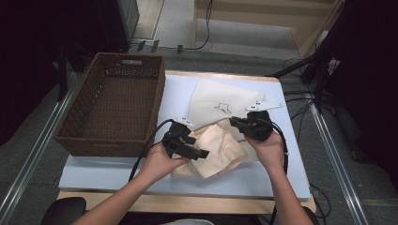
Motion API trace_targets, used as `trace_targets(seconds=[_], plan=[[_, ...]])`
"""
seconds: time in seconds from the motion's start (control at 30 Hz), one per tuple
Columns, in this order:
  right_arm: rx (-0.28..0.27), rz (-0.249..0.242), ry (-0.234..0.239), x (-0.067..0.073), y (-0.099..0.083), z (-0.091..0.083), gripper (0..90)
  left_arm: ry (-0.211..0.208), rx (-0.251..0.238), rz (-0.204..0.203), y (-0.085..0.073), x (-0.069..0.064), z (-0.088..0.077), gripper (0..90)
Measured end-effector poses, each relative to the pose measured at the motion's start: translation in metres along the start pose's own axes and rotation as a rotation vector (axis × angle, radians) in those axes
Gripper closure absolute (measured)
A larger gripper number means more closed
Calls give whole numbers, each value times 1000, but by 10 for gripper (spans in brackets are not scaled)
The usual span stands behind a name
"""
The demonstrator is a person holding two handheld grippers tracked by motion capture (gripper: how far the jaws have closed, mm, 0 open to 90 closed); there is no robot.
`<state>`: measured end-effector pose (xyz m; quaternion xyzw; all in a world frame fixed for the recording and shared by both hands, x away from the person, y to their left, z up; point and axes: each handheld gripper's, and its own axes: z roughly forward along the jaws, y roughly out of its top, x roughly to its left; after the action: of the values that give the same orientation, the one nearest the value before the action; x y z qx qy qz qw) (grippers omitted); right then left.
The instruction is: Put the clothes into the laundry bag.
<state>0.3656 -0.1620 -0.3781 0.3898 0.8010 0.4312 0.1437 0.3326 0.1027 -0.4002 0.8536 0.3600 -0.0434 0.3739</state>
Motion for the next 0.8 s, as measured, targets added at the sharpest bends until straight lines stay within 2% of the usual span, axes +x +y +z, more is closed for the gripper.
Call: trace_targets(seconds=[0.2, 0.3, 0.53, 0.8], plan=[[2, 1, 1, 1, 0, 1, 872, 10, 15, -3, -4, 0, 13, 241], [3, 0, 0, 1, -1, 1, 872, 8, 22, 8, -7, -1, 21, 281], [5, -3, 2, 1, -1, 1, 872, 9, 36, 23, -14, 2, 32, 501], [9, -4, 6, 3, -1, 3, 872, -1, 29, 40, -14, 0, 34, 733]])
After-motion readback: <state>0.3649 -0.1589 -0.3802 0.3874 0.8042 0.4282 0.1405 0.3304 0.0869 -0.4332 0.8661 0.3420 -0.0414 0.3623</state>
